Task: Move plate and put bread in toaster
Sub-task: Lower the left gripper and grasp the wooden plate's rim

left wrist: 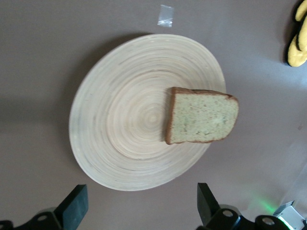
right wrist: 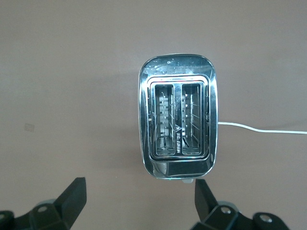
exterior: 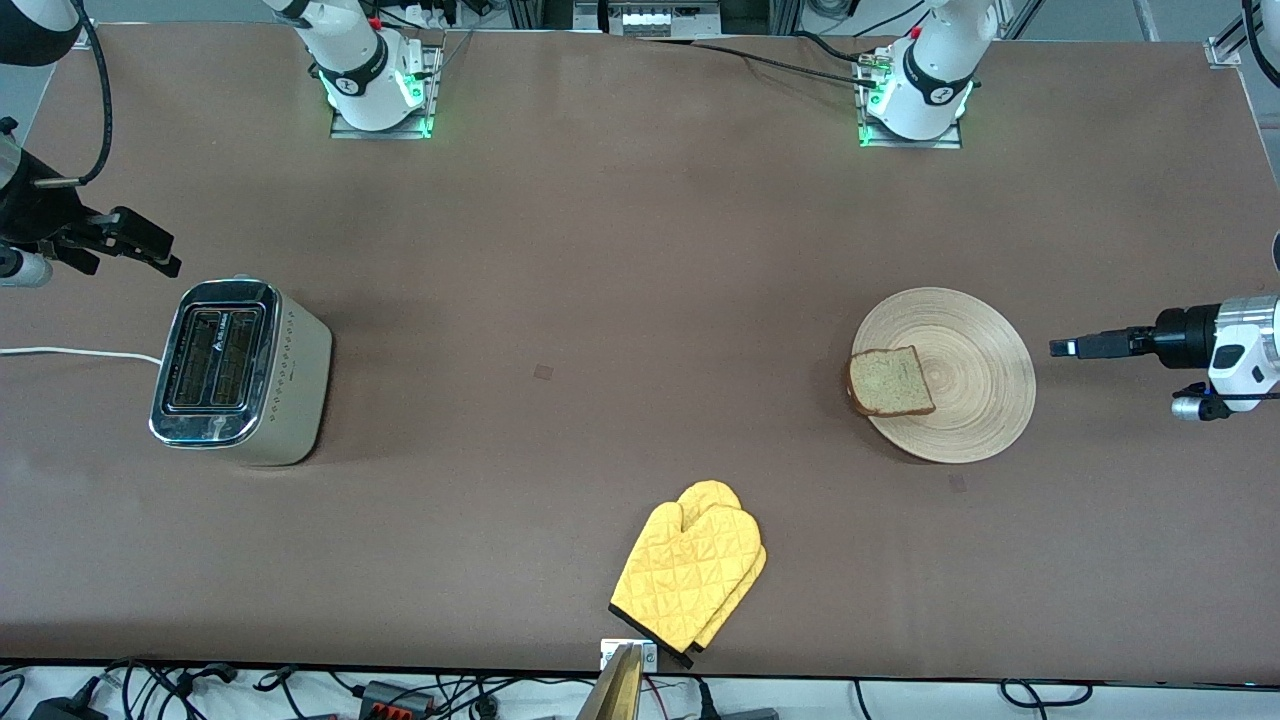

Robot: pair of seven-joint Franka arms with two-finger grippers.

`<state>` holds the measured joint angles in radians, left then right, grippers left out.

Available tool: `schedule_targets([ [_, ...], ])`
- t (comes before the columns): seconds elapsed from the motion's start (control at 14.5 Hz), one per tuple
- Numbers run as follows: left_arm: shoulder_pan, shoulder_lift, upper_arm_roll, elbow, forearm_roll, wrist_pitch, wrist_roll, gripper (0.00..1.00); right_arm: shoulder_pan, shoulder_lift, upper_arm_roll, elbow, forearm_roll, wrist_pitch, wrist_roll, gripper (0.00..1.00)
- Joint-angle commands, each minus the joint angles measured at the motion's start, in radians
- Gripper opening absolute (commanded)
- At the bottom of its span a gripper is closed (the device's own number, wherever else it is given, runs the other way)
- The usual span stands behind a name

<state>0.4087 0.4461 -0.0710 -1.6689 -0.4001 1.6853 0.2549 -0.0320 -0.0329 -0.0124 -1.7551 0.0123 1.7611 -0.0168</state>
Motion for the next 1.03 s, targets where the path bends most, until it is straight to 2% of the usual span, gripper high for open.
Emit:
schedule_targets([
  [0.0,0.054,0.075,-0.007,0.025,-0.04,-0.006,0.073,1.0,-0.002,-0.01,0.008,-0.015,-0.017,0.017,-0.014,1.0],
  [0.28,0.11,0.149,-0.012,0.028,-0.086,-0.001,0.176,1.0,-0.003,-0.01,0.006,-0.017,-0.017,0.017,-0.015,1.0],
  [0.96,0.117,0.269,-0.015,0.015,-0.178,0.056,0.242,1.0,-0.002,-0.009,0.008,-0.018,-0.015,0.023,-0.015,1.0],
])
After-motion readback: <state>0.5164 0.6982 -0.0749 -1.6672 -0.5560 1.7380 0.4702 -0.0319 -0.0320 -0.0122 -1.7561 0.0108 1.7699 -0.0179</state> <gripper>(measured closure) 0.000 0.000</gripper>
